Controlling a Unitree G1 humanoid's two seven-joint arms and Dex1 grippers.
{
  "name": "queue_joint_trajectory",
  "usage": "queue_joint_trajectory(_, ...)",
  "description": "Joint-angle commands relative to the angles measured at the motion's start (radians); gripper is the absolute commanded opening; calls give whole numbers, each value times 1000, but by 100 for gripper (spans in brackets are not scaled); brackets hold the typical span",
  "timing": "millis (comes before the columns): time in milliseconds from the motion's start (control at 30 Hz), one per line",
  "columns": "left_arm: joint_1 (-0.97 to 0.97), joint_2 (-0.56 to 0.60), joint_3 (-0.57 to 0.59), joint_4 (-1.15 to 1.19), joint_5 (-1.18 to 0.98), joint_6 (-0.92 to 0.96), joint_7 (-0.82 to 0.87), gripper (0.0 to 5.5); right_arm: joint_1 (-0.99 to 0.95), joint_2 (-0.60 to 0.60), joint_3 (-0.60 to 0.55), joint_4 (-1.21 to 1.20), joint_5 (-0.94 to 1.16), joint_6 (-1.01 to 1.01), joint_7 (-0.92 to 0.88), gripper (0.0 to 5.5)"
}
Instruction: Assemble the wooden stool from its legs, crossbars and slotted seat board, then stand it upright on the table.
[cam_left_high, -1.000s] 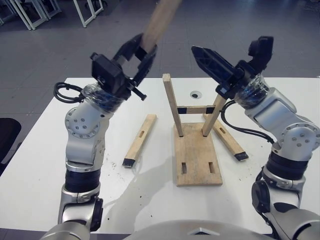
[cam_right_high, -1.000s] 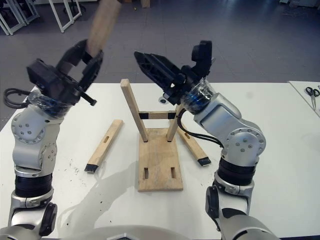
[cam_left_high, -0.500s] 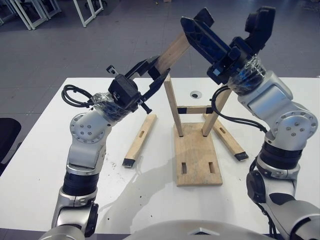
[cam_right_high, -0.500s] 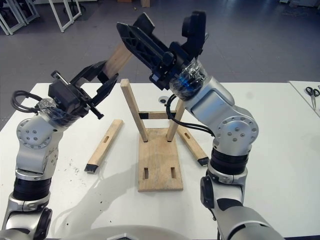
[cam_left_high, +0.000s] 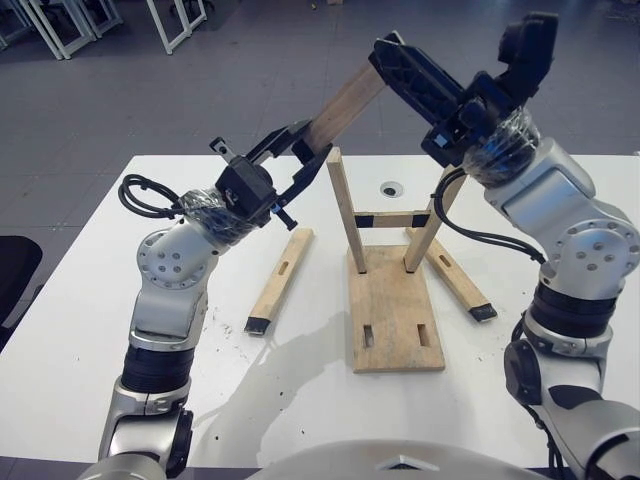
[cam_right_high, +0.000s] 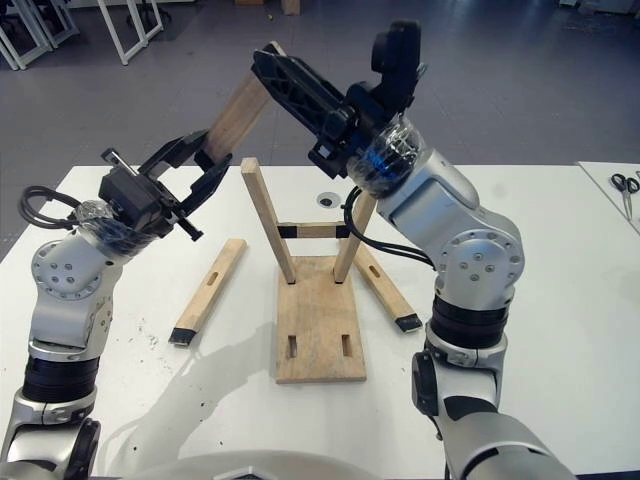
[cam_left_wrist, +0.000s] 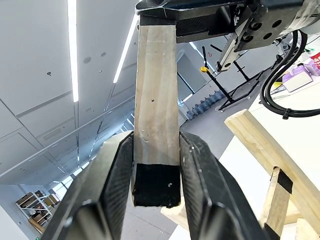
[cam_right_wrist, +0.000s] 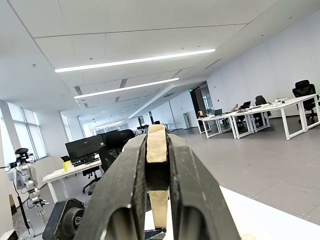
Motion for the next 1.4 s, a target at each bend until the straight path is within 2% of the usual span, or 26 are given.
queue_joint_trajectory(33, -23, 4, 4, -1, 25, -25, 7, 202, -3, 12, -31, 6, 96, 26, -35, 42)
queue_joint_trajectory(200, 23, 41, 67, 96, 131, -159, 55, 273, -21, 1, -126, 30, 250, -2, -161, 42)
queue_joint_trajectory(333, 103, 45, 122, 195, 221, -248, 140, 273, -66, -122, -259, 79, 184, -79, -205, 42)
queue_joint_trajectory(467, 123, 37, 175, 247, 279, -265, 251, 273, -21, -292, -322, 123, 2, -127, -170, 41)
queue_joint_trajectory(500, 126, 35, 177, 251, 282, -261, 264, 273, 10, -320, -319, 128, -47, -133, -147, 41)
queue_joint_trajectory(633, 147, 27, 155, 246, 285, -239, 279, 273, 224, -420, -184, 131, -285, -112, -39, 41)
queue_joint_trajectory(833, 146, 34, 147, 250, 281, -210, 281, 273, 433, -414, -55, 127, -435, -79, 70, 41)
queue_joint_trajectory(1167, 149, 33, 137, 251, 278, -200, 280, 273, 493, -324, 2, 125, -514, -68, 112, 41)
queue_joint_trajectory(1400, 151, 36, 133, 255, 273, -198, 281, 273, 513, -317, 5, 175, -590, -81, 130, 41)
